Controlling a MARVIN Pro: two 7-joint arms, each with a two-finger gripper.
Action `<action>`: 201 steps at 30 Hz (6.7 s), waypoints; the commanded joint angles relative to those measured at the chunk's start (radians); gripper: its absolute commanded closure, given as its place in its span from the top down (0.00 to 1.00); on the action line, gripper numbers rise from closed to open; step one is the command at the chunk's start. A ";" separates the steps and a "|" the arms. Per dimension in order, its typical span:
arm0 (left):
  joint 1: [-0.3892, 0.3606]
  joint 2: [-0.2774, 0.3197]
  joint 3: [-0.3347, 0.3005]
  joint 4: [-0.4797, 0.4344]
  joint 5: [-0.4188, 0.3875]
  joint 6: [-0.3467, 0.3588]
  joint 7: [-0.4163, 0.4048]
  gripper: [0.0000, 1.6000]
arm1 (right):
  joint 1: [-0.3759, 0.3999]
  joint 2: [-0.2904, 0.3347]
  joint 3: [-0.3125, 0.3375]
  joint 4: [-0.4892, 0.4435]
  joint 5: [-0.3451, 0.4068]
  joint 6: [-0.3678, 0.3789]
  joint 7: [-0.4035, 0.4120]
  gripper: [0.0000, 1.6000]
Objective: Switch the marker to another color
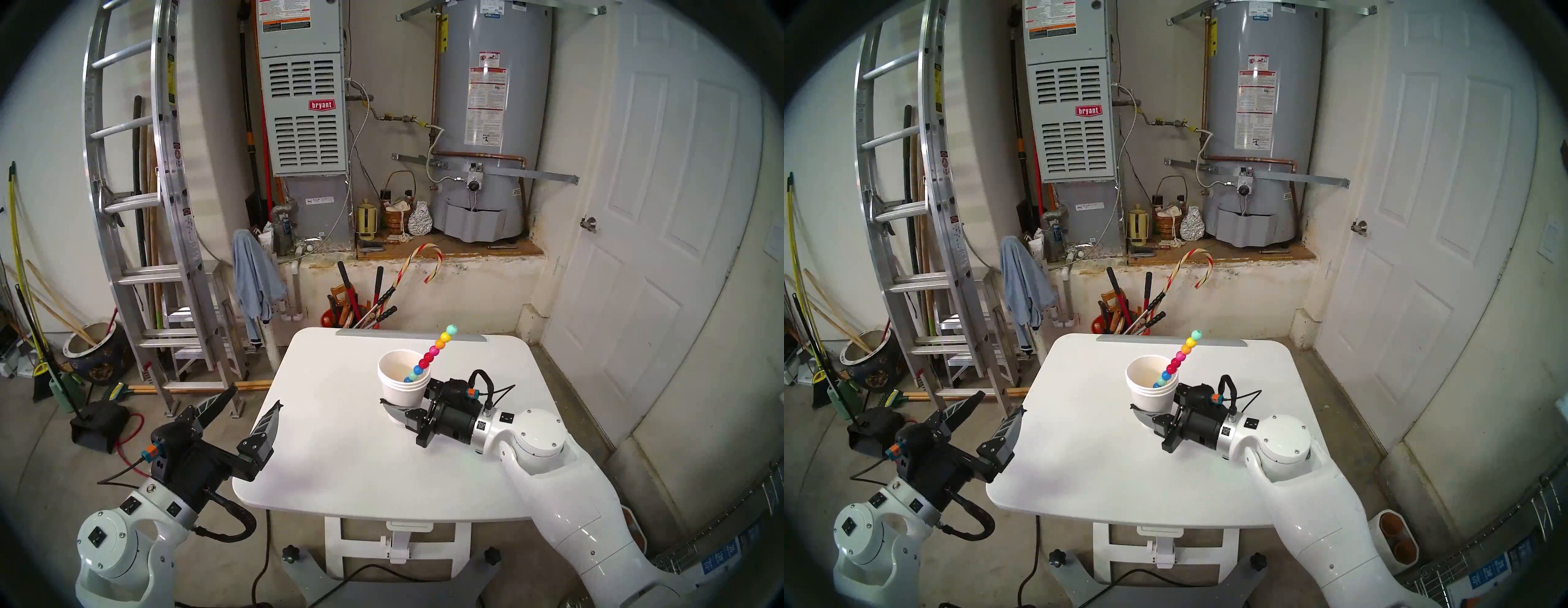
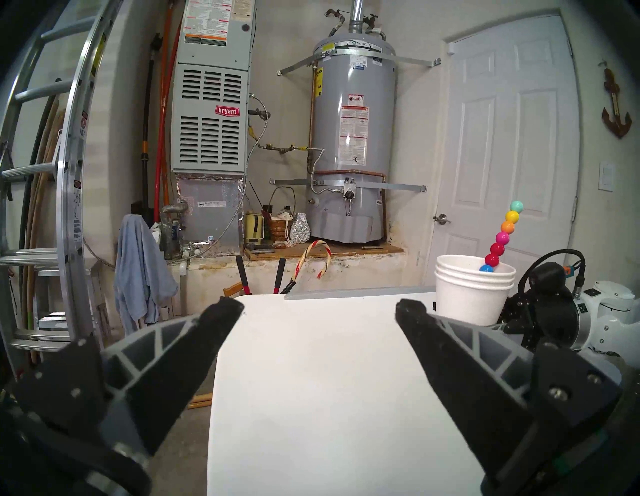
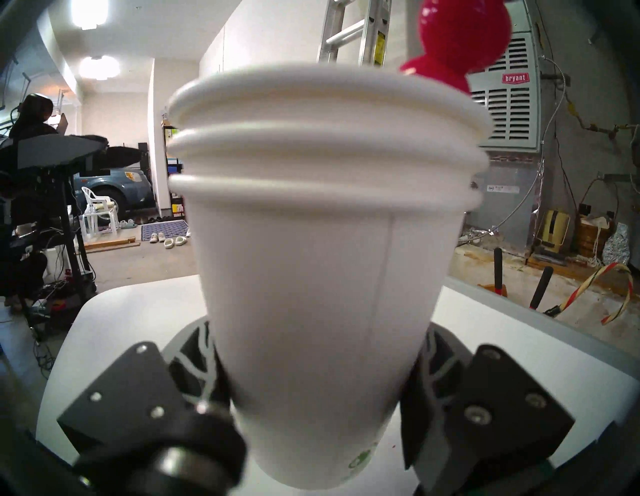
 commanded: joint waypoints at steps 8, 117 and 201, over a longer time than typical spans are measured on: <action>-0.020 0.001 0.001 0.006 0.001 -0.006 -0.007 1.00 | 0.036 -0.066 -0.067 0.010 -0.008 -0.019 -0.001 0.00; -0.070 -0.008 -0.034 0.056 -0.019 0.002 -0.073 1.00 | -0.402 0.080 0.195 -0.315 0.063 -0.088 0.033 1.00; -0.121 -0.016 -0.076 0.089 -0.034 0.019 -0.144 1.00 | -0.181 -0.104 0.056 -0.245 0.071 -0.222 -0.078 0.84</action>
